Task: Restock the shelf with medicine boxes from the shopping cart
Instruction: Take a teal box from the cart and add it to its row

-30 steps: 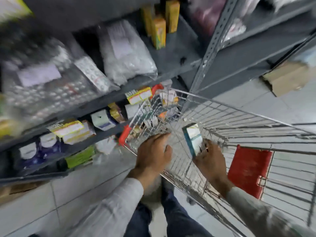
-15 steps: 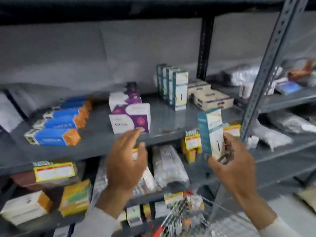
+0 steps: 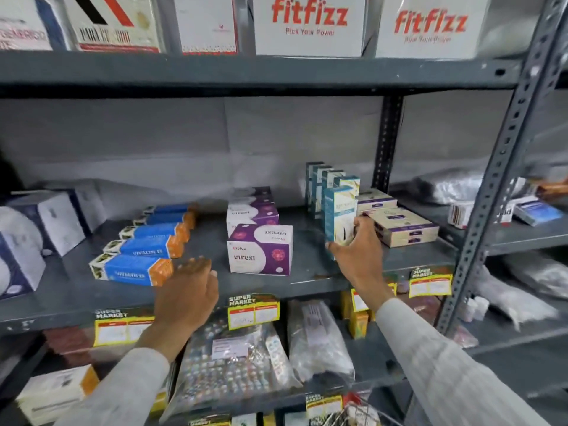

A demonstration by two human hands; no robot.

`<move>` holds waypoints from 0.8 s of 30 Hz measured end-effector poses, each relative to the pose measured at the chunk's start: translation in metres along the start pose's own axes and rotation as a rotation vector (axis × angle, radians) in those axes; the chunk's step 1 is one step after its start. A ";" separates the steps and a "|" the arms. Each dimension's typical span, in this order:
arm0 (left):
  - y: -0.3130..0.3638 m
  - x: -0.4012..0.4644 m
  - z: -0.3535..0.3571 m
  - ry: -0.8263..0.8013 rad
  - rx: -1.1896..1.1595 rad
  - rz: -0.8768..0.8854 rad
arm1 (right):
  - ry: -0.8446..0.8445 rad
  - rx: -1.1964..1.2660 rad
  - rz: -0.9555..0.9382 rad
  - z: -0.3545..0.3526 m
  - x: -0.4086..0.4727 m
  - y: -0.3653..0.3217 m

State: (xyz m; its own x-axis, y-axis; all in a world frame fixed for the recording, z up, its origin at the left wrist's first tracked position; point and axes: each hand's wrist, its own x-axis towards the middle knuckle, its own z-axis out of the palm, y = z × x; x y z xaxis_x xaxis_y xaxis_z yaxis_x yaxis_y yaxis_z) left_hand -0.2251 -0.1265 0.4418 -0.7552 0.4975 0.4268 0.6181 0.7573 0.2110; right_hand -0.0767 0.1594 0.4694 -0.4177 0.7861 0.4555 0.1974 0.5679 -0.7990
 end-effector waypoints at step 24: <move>-0.005 0.009 0.011 -0.112 0.102 0.045 | 0.087 -0.276 0.050 -0.002 -0.004 0.023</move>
State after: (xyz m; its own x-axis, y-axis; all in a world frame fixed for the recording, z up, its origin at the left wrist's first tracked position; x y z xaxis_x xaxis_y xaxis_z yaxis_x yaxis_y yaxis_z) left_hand -0.2375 -0.1211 0.4350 -0.7506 0.5715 0.3315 0.6305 0.7696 0.1007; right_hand -0.0688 0.1700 0.4497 -0.3261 0.8259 0.4599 0.4547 0.5636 -0.6897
